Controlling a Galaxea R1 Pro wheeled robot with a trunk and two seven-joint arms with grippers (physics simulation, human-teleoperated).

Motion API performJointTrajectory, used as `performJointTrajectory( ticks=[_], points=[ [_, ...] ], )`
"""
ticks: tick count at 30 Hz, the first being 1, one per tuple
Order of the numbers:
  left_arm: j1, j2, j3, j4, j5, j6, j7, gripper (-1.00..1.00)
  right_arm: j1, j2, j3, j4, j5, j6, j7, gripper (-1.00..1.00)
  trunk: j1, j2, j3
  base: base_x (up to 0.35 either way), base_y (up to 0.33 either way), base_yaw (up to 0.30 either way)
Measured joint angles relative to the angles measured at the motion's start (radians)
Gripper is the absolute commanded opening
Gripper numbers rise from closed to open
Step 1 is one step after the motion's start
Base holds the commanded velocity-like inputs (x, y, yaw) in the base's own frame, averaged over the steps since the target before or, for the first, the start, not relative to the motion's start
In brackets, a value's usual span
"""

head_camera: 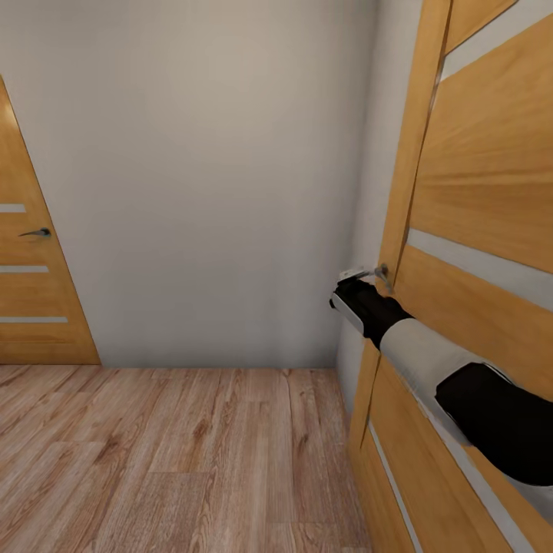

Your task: Move the two storage containers from the living room to the garage. In the garage, place one container on the floor and stack the other container on top of it (either order is fine).

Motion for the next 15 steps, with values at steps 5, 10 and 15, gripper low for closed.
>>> performJointTrajectory(
  ticks=[5,10,15],
  points=[
    [0.0,0.0,0.001,0.0,0.0,0.0,0.0,1.0,0.0,0.041,-0.003,0.0,0.001,-0.002,0.0,1.0,0.0,0.0,0.0,0.0,0.0,0.0],
    [0.0,0.0,0.0,-0.001,0.0,0.0,-0.001,1.0,0.0,0.069,-0.005,0.084,-0.006,-0.068,0.005,1.0,0.0,0.0,0.0,0.0,0.0,0.0],
    [0.0,0.0,0.001,0.0,0.0,0.0,-0.001,1.0,0.0,0.107,-0.008,0.198,-0.023,-0.132,0.011,1.0,0.0,0.0,0.0,0.0,0.0,0.0]
  ],
)
